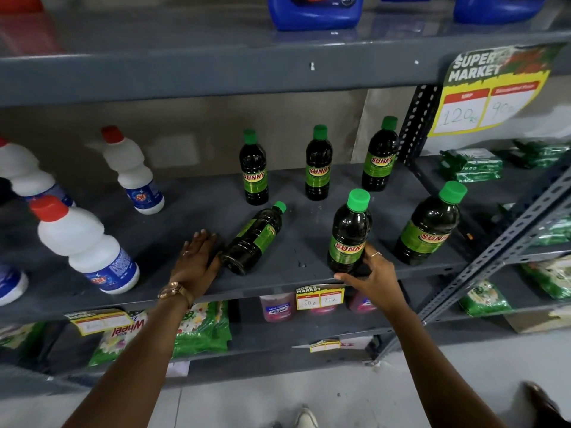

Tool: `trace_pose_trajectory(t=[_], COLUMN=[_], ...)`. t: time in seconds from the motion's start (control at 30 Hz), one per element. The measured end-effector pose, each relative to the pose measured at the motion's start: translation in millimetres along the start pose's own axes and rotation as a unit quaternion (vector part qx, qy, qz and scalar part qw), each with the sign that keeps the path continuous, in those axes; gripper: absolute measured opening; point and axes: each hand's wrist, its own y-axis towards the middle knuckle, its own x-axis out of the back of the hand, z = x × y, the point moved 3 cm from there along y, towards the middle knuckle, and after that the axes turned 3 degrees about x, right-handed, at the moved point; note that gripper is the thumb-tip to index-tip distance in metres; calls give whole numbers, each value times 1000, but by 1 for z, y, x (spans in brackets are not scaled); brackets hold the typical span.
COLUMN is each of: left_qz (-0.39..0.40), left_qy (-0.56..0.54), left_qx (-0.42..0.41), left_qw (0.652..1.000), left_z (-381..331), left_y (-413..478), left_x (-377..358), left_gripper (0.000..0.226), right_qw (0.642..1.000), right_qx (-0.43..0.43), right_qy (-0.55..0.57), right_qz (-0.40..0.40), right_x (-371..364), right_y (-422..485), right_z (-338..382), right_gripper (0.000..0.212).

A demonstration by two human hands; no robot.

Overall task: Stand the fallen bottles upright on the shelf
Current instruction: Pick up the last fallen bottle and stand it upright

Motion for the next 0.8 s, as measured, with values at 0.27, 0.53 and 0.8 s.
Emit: trace_pose_trajectory(t=[0.27, 0.53, 0.8], left_qz=[2, -13, -19], left_qy=[2, -4, -14], left_qx=[-26, -33, -41], left_qw=[1000, 999, 999], left_z=[1, 2, 3], left_y=[-7, -7, -7], left_x=[6, 9, 7], left_gripper=[67, 81, 77], right_qw=[959, 985, 957], right_qx=[7, -165, -279], right_qy=[-60, -38, 68], right_qz=[-277, -25, 37], right_x=[-49, -119, -148], right_y=[-73, 29, 73], right_z=[38, 124, 119], right_gripper=[63, 82, 51])
